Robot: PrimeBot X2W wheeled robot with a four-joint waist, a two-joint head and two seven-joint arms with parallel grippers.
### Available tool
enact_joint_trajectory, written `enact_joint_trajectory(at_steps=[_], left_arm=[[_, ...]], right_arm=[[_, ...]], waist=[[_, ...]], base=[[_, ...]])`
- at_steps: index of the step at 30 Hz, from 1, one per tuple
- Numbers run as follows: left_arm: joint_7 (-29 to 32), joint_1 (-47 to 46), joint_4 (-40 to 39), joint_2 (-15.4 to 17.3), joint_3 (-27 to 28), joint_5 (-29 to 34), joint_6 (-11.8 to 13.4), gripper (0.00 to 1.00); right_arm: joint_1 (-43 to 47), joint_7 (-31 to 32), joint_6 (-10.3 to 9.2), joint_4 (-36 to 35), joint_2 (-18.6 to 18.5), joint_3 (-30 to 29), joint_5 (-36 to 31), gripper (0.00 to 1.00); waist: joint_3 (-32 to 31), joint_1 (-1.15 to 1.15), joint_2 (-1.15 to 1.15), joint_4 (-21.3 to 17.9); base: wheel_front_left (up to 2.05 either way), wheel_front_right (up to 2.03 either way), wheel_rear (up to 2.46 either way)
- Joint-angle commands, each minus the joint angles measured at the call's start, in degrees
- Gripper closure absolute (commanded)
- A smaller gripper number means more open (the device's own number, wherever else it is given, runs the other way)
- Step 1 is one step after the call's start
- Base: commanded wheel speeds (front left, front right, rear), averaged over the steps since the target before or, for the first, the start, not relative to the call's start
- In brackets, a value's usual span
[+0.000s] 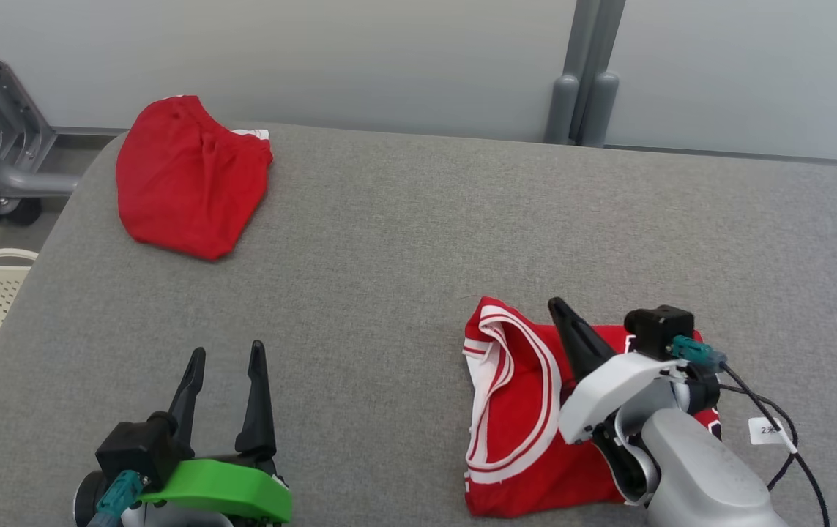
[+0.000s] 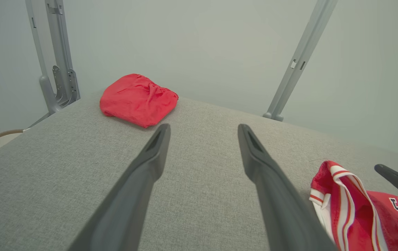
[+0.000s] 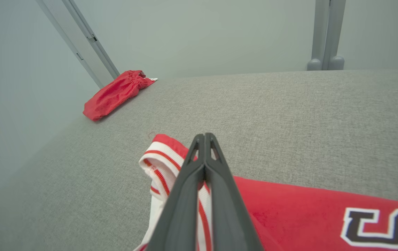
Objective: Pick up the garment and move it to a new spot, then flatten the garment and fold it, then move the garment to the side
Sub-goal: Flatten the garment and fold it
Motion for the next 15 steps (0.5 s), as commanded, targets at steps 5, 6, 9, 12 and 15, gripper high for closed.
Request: enact_joint_trajectory(at_steps=[5, 6, 9, 12, 15], left_arm=[[-0.2, -1.3, 0.3, -0.2, 0.0, 0.2, -0.2, 0.0], [-0.3, -1.5, 0.4, -0.2, 0.0, 0.2, -0.3, 0.0], [-0.4, -1.8, 0.4, -0.5, -0.1, 0.3, -0.4, 0.0], [-0.5, -2.2, 0.6, -0.7, 0.0, 0.3, -0.5, 0.0], [-0.7, -2.4, 0.8, -0.9, 0.0, 0.3, -0.8, 0.0]], right_arm=[[0.2, -0.1, 0.0, 1.6, -0.1, -6.8, -3.0, 1.0], [-0.2, -0.1, 0.0, 2.6, -0.1, -7.7, -3.7, 1.0], [-0.7, -0.1, 0.0, 4.6, 0.1, -9.0, -5.5, 1.0], [-0.8, -0.1, 0.0, 6.0, 0.5, -8.3, -5.9, 1.0], [-1.2, -0.1, 0.0, 6.9, 0.5, -6.6, -5.1, 1.0]], waist=[[1.2, 0.0, 0.59, 3.3], [1.4, 0.0, 0.59, 4.0], [2.2, 0.0, 0.59, 6.0], [2.9, 0.0, 0.59, 7.5], [3.4, 0.0, 0.59, 8.6]], base=[[0.0, 0.0, 0.0], [0.0, 0.0, 0.0], [0.0, 0.0, 0.0], [0.0, 0.0, 0.0], [0.0, 0.0, 0.0]])
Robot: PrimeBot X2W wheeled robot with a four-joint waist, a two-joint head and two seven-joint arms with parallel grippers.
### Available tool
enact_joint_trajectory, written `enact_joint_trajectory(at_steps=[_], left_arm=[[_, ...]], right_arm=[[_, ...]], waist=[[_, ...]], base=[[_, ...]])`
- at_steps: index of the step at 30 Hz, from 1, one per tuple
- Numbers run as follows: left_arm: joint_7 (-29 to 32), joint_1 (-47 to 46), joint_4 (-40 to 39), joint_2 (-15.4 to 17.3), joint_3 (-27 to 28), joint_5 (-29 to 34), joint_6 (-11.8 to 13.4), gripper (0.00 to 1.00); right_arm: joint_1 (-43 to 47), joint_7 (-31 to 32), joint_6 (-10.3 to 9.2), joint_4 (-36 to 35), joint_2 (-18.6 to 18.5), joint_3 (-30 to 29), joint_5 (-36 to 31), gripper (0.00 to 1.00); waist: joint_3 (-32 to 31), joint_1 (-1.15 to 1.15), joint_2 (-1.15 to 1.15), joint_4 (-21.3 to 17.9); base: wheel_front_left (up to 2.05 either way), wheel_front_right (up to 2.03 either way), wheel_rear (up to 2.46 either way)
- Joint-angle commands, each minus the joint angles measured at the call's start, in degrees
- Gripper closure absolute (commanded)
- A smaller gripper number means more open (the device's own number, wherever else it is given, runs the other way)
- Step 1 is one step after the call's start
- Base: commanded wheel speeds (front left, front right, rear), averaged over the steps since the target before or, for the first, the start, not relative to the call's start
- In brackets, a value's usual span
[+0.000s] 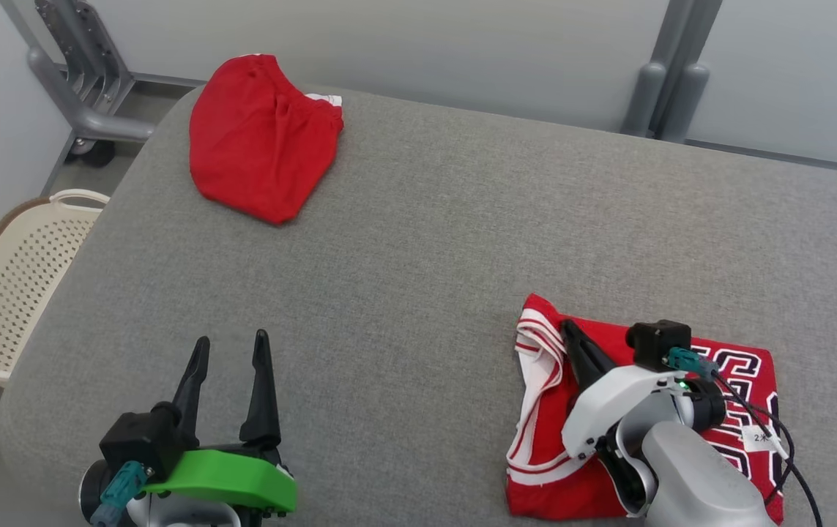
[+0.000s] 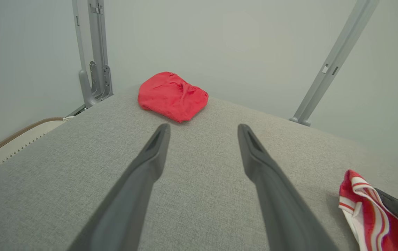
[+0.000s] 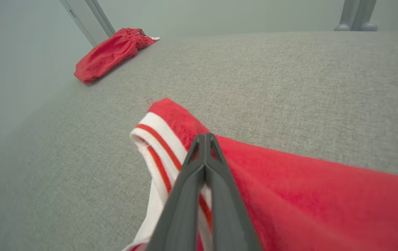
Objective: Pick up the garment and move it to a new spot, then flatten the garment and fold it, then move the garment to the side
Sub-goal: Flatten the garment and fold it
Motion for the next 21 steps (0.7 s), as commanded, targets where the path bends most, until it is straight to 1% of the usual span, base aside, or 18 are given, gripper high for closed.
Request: enact_joint_trajectory(at_steps=[1, 6, 11, 15, 21], left_arm=[[-0.3, -1.1, 0.2, -0.1, 0.2, 0.1, -0.3, 0.0], [-0.6, -1.4, 1.0, -0.6, 0.2, 0.2, -0.7, 0.0], [-0.6, -1.2, 1.3, -0.8, 0.1, 0.3, -0.7, 0.0], [-0.7, -0.6, 1.4, -0.4, 0.3, 0.4, -0.6, 0.0], [-0.5, 0.4, 1.2, 0.2, 0.1, 0.4, -0.4, 0.0]], right_arm=[[-0.9, -0.1, 0.0, 0.2, -0.3, 1.5, 1.4, 1.0], [-3.1, -0.1, 0.0, 2.0, -0.3, 9.1, 6.2, 1.0], [-6.1, -0.1, 0.0, 3.1, -0.3, 13.3, 8.8, 1.0], [-8.1, -0.1, 0.0, 1.1, -0.3, 12.7, 8.1, 1.0], [-8.8, -0.1, 0.0, -3.1, -0.2, 7.2, 3.6, 1.0]], waist=[[1.1, 0.0, 0.59, 1.7], [1.2, 0.0, 0.59, 2.7], [0.9, 0.0, 0.59, 2.4], [0.4, 0.0, 0.59, 1.1], [-1.6, 0.0, 0.59, -1.9]], base=[[0.0, 0.0, 0.0], [0.0, 0.0, 0.0], [0.0, 0.0, 0.0], [0.0, 0.0, 0.0], [0.0, 0.0, 0.0]])
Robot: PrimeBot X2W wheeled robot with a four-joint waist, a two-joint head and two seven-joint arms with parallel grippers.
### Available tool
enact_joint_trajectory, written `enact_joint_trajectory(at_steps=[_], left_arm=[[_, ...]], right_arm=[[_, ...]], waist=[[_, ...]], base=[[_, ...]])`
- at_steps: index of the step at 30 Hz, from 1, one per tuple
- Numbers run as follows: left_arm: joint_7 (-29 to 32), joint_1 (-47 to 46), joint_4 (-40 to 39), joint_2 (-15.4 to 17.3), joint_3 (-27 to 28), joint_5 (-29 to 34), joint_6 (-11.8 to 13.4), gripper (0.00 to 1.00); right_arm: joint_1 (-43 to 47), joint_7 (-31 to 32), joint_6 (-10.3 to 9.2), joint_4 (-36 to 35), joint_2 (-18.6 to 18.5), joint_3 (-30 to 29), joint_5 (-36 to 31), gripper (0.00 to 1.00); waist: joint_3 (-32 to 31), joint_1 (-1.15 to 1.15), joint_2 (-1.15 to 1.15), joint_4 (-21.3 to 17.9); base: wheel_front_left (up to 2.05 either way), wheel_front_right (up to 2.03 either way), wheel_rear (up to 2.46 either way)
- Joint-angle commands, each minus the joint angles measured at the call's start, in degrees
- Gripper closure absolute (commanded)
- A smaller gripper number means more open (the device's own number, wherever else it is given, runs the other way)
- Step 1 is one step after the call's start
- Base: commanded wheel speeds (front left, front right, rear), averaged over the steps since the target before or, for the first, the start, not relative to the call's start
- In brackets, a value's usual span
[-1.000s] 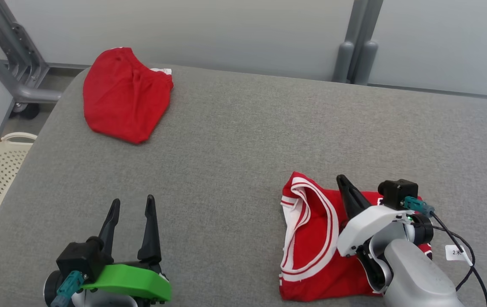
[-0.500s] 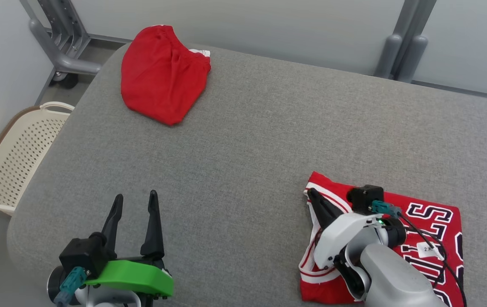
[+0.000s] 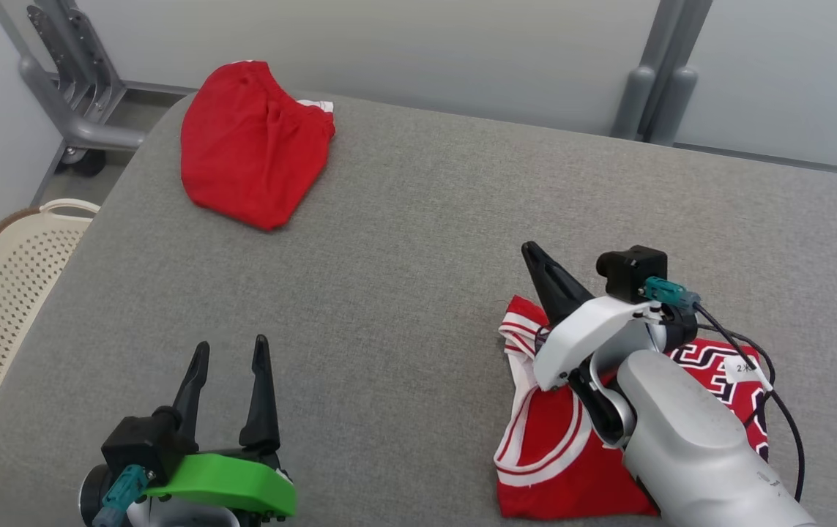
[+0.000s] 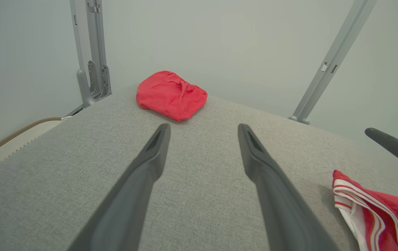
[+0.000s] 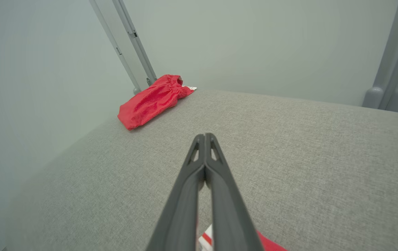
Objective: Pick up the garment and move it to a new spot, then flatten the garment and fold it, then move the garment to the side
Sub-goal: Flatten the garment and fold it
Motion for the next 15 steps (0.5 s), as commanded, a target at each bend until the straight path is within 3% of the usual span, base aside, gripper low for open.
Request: enact_joint_trajectory(at_steps=[1, 4, 5, 7, 8, 10, 11, 15], left_arm=[[0.0, 0.6, -0.2, 0.5, 0.0, 0.2, 0.1, 0.0], [0.1, 1.1, -0.4, 0.7, 0.1, 0.2, 0.4, 0.0], [0.2, 1.4, -0.6, 0.8, 0.0, 0.2, 0.5, 0.0], [0.4, 1.8, -0.9, 1.1, 0.0, 0.2, 0.7, 0.0], [0.5, 1.8, -1.1, 1.1, 0.0, 0.2, 0.8, 0.0], [0.6, 2.3, -1.6, 1.2, -0.1, 0.2, 1.0, 0.0], [0.7, 2.5, -1.7, 1.3, -0.1, 0.2, 1.1, 0.0], [1.0, 3.1, -2.2, 1.2, -0.4, 0.0, 1.4, 0.0]], right_arm=[[0.2, -0.1, 0.0, -0.9, -0.2, -1.7, -1.8, 1.0], [1.1, -0.1, 0.0, -1.5, -0.4, -3.8, -3.8, 1.0], [1.6, -0.1, 0.0, -1.8, -0.7, -5.0, -4.5, 0.94], [2.3, -0.1, 0.0, -2.4, -1.3, -6.8, -6.0, 0.65], [2.7, -0.1, 0.0, -2.6, -1.6, -7.5, -6.6, 0.56], [3.7, -0.1, 0.0, -2.9, -2.7, -8.9, -7.3, 0.16], [4.2, 0.1, 0.0, -2.9, -3.2, -9.5, -7.5, 0.0], [6.4, 1.9, 0.0, -4.3, -5.5, -11.8, -8.1, 0.0]], waist=[[-1.7, 0.0, 0.59, -2.2], [-2.6, 0.0, 0.59, -3.6], [-3.0, 0.0, 0.59, -4.3], [-3.7, 0.0, 0.59, -5.8], [-4.0, 0.0, 0.59, -6.5], [-4.5, 0.0, 0.59, -7.9], [-4.7, 0.0, 0.59, -8.6], [-5.3, 0.0, 0.59, -11.3]], base=[[0.0, 0.0, 0.0], [0.0, 0.0, 0.0], [0.0, 0.0, 0.0], [0.0, 0.0, 0.0], [0.0, 0.0, 0.0], [0.0, 0.0, 0.0], [0.0, 0.0, 0.0], [0.0, 0.0, 0.0]])
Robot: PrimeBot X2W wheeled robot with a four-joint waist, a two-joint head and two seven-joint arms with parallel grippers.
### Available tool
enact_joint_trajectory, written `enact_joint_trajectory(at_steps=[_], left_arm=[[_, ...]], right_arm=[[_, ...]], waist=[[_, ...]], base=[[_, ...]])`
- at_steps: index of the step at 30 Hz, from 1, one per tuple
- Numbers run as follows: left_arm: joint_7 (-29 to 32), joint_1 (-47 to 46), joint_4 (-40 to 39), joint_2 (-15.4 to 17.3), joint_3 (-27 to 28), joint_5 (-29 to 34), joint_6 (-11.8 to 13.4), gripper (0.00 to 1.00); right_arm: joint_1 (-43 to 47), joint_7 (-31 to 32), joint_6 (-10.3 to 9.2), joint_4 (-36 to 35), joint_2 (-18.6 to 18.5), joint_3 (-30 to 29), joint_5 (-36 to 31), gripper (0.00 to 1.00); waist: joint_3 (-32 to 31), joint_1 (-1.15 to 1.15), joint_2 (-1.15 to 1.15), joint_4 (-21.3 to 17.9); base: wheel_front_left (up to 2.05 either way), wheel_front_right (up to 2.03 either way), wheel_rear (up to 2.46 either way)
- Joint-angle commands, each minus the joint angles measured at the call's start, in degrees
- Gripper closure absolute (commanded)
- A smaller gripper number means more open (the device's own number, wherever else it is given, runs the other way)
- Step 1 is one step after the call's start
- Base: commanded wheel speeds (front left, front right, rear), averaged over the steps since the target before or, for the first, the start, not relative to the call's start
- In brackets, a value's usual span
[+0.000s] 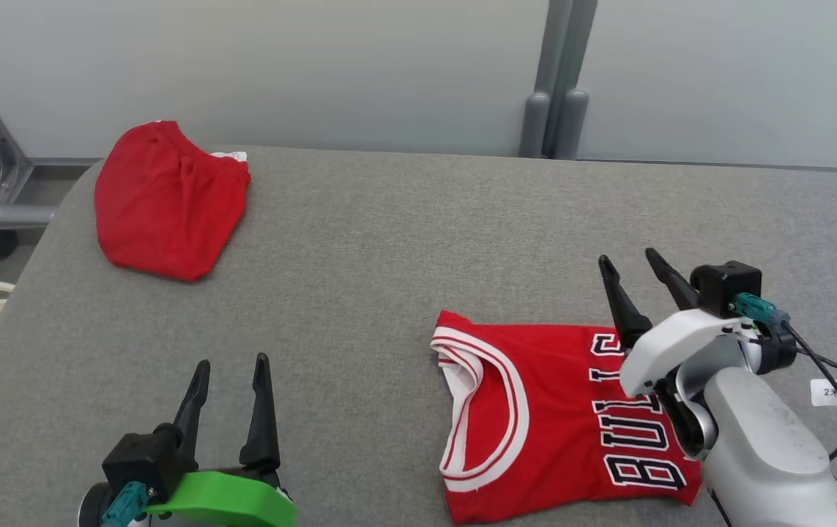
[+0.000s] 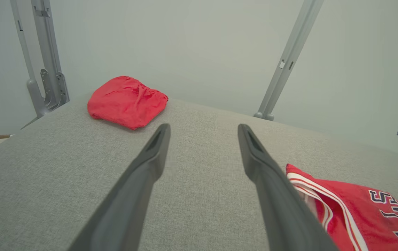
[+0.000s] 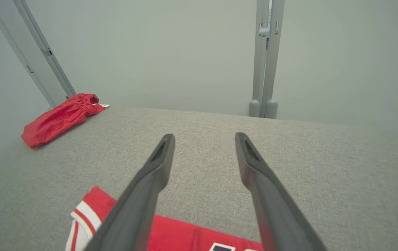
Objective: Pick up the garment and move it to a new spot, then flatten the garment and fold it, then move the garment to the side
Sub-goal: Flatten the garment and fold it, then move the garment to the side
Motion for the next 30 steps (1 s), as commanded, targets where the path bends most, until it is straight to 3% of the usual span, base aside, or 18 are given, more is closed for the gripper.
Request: enact_joint_trajectory(at_steps=[1, 9, 17, 23, 30], left_arm=[[0.1, 0.7, 0.0, 0.1, 0.1, 0.0, 0.3, 0.0], [0.1, 0.6, 0.1, -0.1, -0.4, 0.0, 0.5, 0.0], [0.0, 0.3, 0.2, 0.1, -0.4, -0.1, 0.6, 0.0], [0.0, -0.8, 0.0, 0.1, -0.2, -0.1, 0.5, 0.0], [-0.5, -1.7, 0.4, -0.3, 0.0, 0.0, 0.1, 0.0]], right_arm=[[1.3, 0.6, 0.0, -0.7, -0.5, -0.2, -0.2, 0.0], [8.0, 9.9, 0.0, -6.5, -5.7, -0.8, 2.4, 0.0], [14.4, 22.7, 0.0, -12.5, -11.6, 1.3, 9.5, 0.0], [14.9, 28.8, 0.0, -14.2, -12.8, 1.3, 15.0, 0.0], [12.5, 32.6, 0.0, -10.6, -13.4, 0.6, 17.5, 0.0]], waist=[[-1.4, 0.0, 0.59, -3.0], [-1.3, 0.0, 0.59, -5.5], [-0.1, 0.0, 0.59, -4.6], [1.7, 0.0, 0.59, -2.8], [3.2, 0.0, 0.59, 0.0]], base=[[0.0, 0.0, 0.0], [0.0, 0.0, 0.0], [0.0, 0.0, 0.0], [0.0, 0.0, 0.0], [0.0, 0.0, 0.0]])
